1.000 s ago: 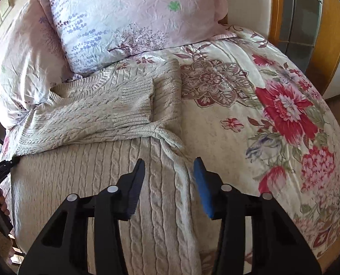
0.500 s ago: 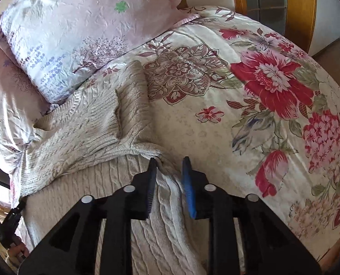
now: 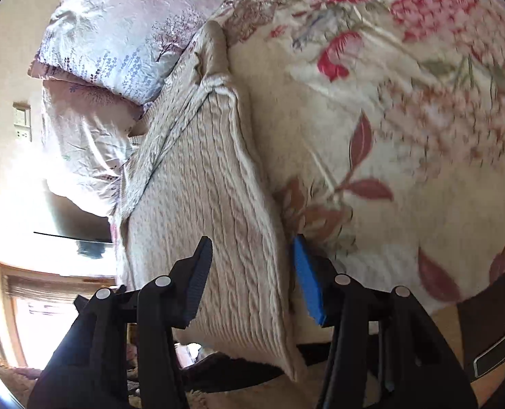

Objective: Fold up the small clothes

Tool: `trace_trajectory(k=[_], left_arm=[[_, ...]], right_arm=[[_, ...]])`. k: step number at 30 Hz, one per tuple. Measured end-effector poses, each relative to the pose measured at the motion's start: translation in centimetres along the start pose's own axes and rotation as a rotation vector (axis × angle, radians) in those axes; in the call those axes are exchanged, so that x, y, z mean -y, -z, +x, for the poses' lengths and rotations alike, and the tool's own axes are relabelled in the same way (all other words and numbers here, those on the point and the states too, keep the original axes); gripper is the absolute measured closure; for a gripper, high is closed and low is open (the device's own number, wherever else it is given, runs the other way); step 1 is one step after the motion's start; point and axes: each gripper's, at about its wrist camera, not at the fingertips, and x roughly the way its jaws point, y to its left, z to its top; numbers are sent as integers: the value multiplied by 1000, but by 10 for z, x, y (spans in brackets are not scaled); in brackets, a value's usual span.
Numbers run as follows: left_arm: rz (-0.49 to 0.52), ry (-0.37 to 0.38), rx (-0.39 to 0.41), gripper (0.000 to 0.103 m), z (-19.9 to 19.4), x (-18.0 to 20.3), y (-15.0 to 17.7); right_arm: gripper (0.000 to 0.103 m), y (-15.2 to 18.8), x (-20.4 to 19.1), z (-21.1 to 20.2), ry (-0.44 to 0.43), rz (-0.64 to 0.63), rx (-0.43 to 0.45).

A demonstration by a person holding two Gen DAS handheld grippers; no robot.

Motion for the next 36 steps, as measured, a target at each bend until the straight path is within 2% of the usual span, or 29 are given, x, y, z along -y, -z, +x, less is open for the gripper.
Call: trace_trajectory(k=[6, 11, 15, 19, 20, 21, 24, 30, 36], left_arm=[[-48, 79, -73, 68, -6, -1, 33], [-104, 132, -117, 75, -8, -4, 51], [-99, 135, -140, 79, -5, 0, 51], [-99, 128, -173, 88, 0, 3, 50], [-100, 127, -177, 89, 1, 3, 50], [-98, 122, -180, 89, 1, 2, 50], [-95, 115, -193, 95, 2, 2, 48], [-54, 122, -188, 96, -1, 7, 38], [-8, 132, -99, 96, -15, 15, 8]], right_arm=[[63, 32, 12, 4, -74, 42, -105], [65, 49, 15, 12, -95, 53, -164], [67, 53, 17, 17, -106, 55, -189], [71, 53, 15, 20, -109, 35, -208], [78, 53, 16, 18, -109, 27, -210], [87, 53, 15, 18, -108, 18, -210], [92, 50, 12, 15, -111, -6, -203], [94, 42, -6, 6, -138, -76, -173], [94, 19, -23, -13, -177, -124, -67]])
